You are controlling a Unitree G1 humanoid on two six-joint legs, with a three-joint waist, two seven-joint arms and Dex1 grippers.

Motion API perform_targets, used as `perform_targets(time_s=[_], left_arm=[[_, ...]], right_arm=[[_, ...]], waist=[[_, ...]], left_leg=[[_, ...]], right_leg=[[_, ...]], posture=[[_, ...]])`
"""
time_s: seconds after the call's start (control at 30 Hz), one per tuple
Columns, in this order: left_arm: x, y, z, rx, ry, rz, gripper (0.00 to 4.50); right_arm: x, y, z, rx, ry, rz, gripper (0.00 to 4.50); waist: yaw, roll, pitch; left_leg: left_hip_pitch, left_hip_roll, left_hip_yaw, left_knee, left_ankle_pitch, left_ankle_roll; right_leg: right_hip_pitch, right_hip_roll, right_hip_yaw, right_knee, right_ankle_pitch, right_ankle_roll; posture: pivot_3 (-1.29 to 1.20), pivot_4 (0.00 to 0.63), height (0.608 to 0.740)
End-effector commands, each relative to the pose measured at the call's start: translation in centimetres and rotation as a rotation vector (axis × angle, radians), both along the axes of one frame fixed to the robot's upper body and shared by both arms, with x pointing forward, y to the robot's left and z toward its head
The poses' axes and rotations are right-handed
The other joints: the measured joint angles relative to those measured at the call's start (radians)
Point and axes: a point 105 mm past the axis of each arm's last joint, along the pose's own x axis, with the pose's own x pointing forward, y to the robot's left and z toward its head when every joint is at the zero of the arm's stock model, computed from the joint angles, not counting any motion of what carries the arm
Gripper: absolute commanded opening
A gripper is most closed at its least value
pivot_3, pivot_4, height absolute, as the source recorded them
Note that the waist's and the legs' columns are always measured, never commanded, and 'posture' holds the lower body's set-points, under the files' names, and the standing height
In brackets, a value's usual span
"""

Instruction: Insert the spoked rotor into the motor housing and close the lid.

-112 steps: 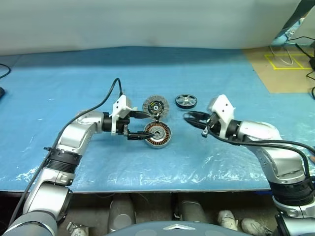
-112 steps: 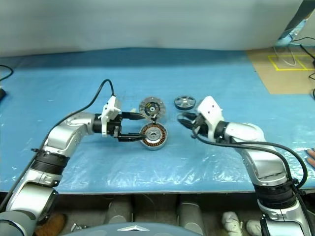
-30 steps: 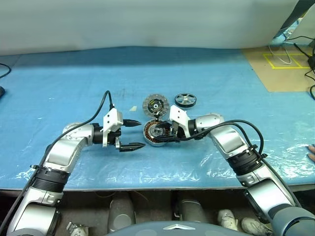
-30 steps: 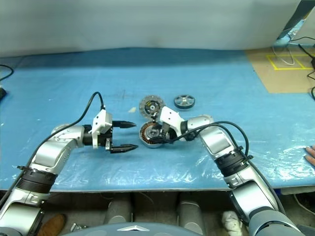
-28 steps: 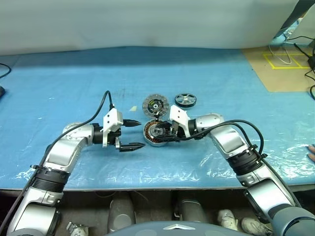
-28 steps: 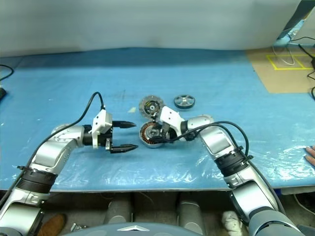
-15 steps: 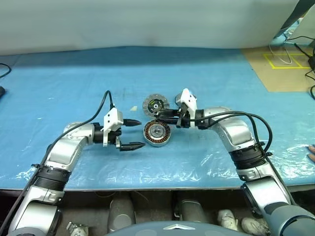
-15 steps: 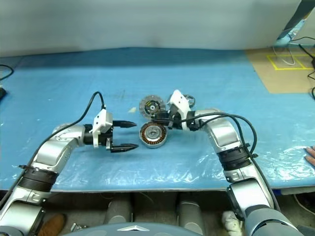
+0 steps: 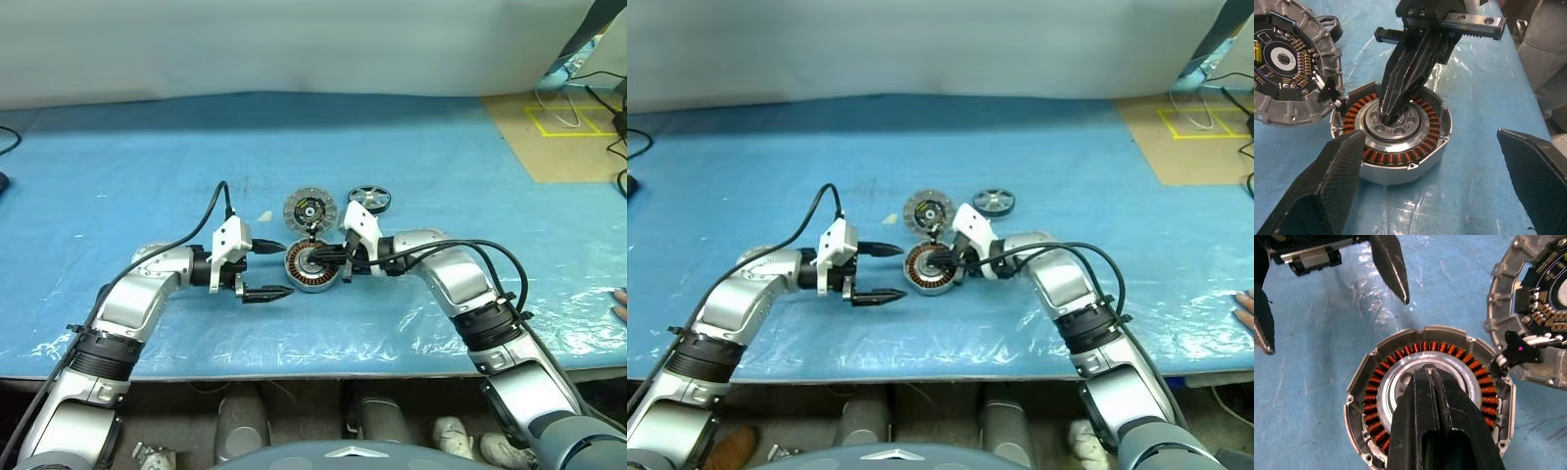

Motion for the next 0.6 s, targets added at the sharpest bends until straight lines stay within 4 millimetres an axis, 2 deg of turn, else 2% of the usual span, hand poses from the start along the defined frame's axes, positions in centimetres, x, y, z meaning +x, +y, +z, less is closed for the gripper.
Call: perform_targets(time_s=[0.03,0.27,0.33,0.47,0.6], left_arm=[[-0.1,-0.3,1.1,-0.011,-0.039,-0.017,4.5],[0.1,-0.3,1.3,-0.013,-0.041,-0.012,4.5],[0.1,-0.2,1.4,-0.014,-0.041,-0.011,4.5],[0.1,-0.2,1.3,-0.011,-0.039,-0.013,4.5],[0.1,-0.3,1.4,-0.016,-0.035,-0.014,4.5]], right_arm=[[-0.2,-0.3,-0.7,-0.069,-0.045,0.034,0.03],[-0.4,-1.2,-4.0,-0.235,-0.077,0.065,0.03],[-0.5,-1.3,-4.3,-0.263,-0.101,0.088,0.03],[0.1,-0.6,-3.1,-0.2,-0.123,0.061,0.03],[1.1,0.5,0.6,0.019,-0.067,-0.013,0.03]], waist=[[0.0,0.0,0.0],[-0.001,0.0,-0.001],[-0.001,0.0,-0.003],[-0.001,0.0,-0.004],[-0.004,0.0,-0.004]], left_leg=[[0.0,0.0,0.0,0.0,0.0,0.0],[0.003,0.0,0.0,0.0,0.0,0.0],[0.004,0.0,0.0,0.0,0.0,0.0],[0.009,0.0,0.0,0.0,0.0,0.0],[0.01,0.0,0.0,0.0,0.0,0.0]], right_leg=[[0.0,0.0,0.0,0.0,0.0,0.0],[0.001,0.0,0.001,0.001,0.0,0.0],[0.003,0.0,0.001,0.0,0.0,0.0],[0.007,0.0,0.001,0.0,0.0,0.0],[0.007,0.0,0.002,0.001,0.0,0.0]], posture=[[0.0,0.15,0.74],[0.0,0.15,0.74],[0.0,0.15,0.74],[0.0,0.15,0.74],[0.0,0.15,0.74]])
